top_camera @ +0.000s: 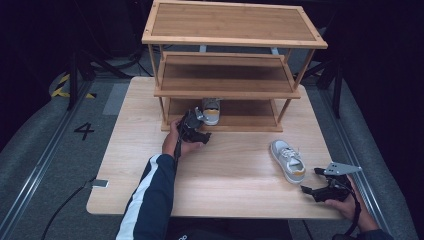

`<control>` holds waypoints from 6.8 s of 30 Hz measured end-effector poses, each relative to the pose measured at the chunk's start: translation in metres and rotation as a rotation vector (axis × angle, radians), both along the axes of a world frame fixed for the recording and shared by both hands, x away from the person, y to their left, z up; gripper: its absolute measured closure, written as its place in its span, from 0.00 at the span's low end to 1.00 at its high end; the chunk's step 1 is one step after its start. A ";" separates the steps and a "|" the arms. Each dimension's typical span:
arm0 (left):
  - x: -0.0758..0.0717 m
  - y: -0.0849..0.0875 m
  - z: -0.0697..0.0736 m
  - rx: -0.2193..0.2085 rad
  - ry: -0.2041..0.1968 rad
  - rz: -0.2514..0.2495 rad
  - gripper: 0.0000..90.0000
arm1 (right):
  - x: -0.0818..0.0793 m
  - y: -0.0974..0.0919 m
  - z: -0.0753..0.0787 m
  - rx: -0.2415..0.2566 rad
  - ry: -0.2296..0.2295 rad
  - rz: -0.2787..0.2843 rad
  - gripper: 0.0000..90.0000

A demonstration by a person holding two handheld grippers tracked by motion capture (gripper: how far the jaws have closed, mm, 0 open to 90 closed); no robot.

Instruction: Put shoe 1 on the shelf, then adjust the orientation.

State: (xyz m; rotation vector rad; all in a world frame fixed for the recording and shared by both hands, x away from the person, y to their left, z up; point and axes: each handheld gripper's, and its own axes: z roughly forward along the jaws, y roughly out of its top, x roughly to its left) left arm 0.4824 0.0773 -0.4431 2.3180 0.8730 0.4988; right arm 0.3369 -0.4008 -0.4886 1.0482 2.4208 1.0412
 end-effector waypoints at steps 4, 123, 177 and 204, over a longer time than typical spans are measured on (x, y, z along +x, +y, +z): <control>-0.024 0.005 0.000 0.016 0.018 -0.059 0.27 | 0.000 0.000 0.000 0.000 0.001 0.000 0.07; -0.148 0.118 -0.039 -0.118 0.086 -0.085 0.17 | 0.038 0.132 0.050 -0.285 0.206 0.482 0.76; -0.147 0.118 -0.040 -0.119 0.084 -0.084 0.17 | 0.151 0.232 0.086 -0.327 0.089 0.597 0.76; -0.148 0.118 -0.040 -0.121 0.084 -0.083 0.17 | 0.186 0.249 0.069 -0.272 0.054 0.523 0.62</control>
